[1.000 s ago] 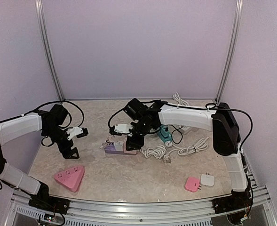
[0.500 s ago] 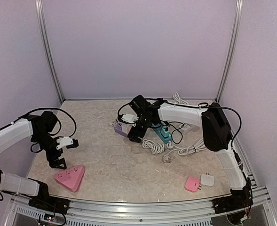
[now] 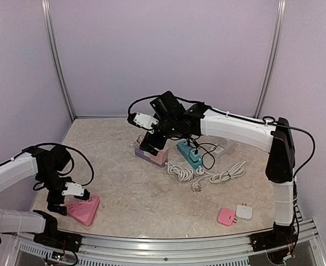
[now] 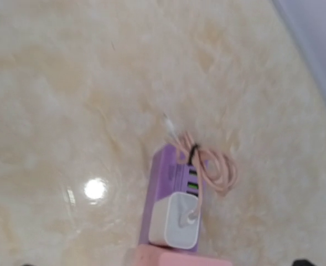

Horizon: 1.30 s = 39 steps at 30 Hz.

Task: Insert the plug
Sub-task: Move the socket to the center of the board.

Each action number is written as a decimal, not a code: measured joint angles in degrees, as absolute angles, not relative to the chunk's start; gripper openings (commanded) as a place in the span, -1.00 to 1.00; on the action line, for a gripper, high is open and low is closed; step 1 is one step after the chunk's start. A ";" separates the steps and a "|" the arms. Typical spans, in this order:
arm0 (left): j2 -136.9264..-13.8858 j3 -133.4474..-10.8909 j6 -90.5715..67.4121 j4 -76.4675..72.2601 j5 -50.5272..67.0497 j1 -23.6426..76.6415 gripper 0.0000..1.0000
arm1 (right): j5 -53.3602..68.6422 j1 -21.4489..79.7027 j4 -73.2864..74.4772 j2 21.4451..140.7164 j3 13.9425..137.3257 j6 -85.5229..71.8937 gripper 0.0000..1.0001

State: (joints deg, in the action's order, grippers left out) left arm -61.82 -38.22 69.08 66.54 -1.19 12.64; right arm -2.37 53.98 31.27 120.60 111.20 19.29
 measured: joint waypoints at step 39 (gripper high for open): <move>-98.48 -62.57 69.97 47.68 -7.07 60.80 0.80 | -32.99 66.72 33.12 78.46 66.13 -28.80 0.99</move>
